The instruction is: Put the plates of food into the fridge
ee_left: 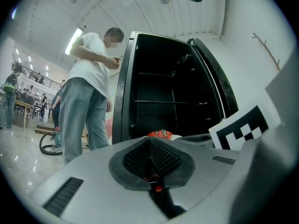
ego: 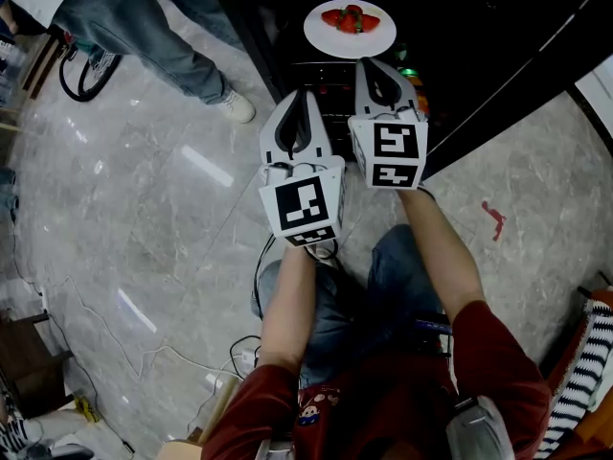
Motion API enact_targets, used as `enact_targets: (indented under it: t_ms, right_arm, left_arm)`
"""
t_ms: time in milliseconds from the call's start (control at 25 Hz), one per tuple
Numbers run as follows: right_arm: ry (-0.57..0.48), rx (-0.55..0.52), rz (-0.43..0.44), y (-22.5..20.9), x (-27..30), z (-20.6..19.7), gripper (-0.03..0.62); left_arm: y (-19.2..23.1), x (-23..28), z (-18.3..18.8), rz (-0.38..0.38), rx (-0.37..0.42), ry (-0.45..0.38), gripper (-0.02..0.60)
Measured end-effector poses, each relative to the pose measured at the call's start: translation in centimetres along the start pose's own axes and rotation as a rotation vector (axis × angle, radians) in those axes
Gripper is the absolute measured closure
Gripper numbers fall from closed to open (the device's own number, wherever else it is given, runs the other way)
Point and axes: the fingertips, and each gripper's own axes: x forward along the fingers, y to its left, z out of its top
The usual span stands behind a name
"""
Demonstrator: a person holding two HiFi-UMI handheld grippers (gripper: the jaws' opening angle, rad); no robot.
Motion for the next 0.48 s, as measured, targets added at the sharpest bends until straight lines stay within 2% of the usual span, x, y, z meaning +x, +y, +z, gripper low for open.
enact_targets:
  t_ms: [480]
  right_arm:
    - [-0.006,-0.009,-0.003,-0.09,-0.15,-0.15,0.589]
  left_arm:
    - [0.05,0.06,-0.17,-0.001,-0.011,-0.001,0.575]
